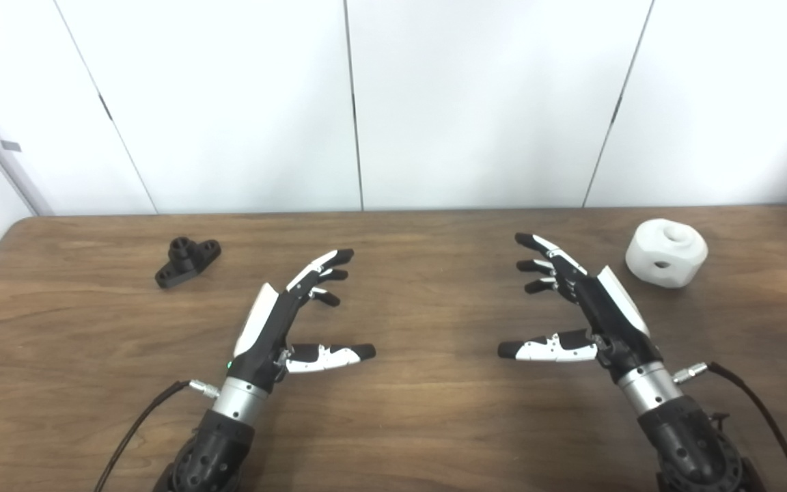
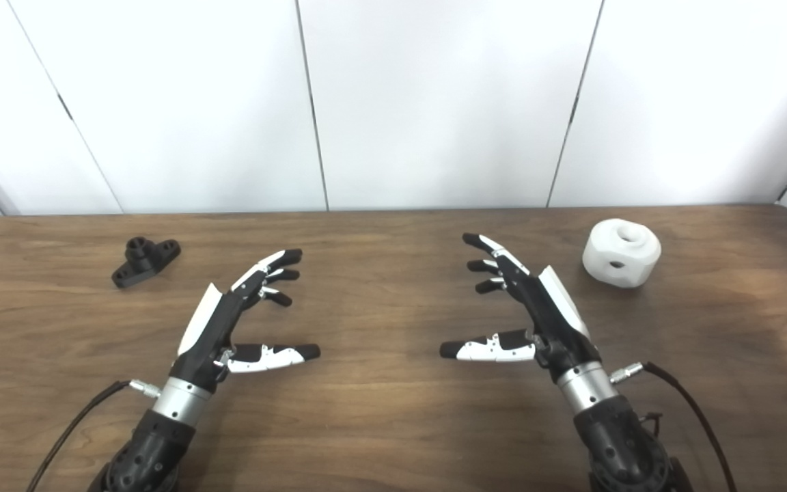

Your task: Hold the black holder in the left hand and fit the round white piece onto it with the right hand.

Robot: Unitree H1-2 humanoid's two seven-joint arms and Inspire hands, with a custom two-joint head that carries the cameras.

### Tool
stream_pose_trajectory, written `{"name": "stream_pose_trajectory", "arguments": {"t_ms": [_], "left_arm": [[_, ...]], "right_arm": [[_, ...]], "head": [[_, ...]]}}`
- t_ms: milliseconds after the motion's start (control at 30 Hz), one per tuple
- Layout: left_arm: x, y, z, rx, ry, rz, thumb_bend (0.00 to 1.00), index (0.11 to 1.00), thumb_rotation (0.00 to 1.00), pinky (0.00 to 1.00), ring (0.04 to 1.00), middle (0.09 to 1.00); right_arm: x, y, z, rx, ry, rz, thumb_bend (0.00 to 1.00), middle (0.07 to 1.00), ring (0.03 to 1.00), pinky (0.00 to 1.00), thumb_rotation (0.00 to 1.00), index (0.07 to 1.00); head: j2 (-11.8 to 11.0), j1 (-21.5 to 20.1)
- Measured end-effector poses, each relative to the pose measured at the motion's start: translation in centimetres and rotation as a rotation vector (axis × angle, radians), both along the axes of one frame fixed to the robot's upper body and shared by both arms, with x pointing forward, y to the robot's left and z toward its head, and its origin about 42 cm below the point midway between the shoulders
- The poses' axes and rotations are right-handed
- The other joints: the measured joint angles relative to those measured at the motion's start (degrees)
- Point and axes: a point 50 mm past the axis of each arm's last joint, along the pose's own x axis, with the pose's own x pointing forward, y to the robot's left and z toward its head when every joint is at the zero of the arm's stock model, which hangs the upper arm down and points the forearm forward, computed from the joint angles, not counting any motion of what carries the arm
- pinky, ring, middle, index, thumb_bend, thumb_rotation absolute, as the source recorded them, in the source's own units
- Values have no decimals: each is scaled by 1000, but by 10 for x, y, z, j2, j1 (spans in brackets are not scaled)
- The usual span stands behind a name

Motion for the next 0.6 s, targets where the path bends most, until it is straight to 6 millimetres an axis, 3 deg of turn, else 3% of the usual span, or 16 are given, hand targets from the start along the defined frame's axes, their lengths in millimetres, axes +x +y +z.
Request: {"name": "stream_pose_trajectory", "arguments": {"t_ms": [333,433,500,600], "left_arm": [[0,0,0,4,0,-1,815,871,131,625,806,870],[0,0,0,4,-1,-1,813,873,141,630,804,872],[0,-2,0,6,-2,-3,808,873,160,623,800,864],[0,-8,-1,14,0,2,803,877,208,668,817,864]], "right_arm": [[-1,0,-1,-1,2,-1,816,922,822,695,203,893],[-2,-1,-2,-1,7,-3,811,922,821,690,201,894],[-3,-2,-3,-3,9,-5,812,917,814,681,187,890],[-4,-8,-4,-1,10,-13,797,930,835,710,157,899]], "head": [[-1,8],[-8,39],[-24,108],[-33,133]]}}
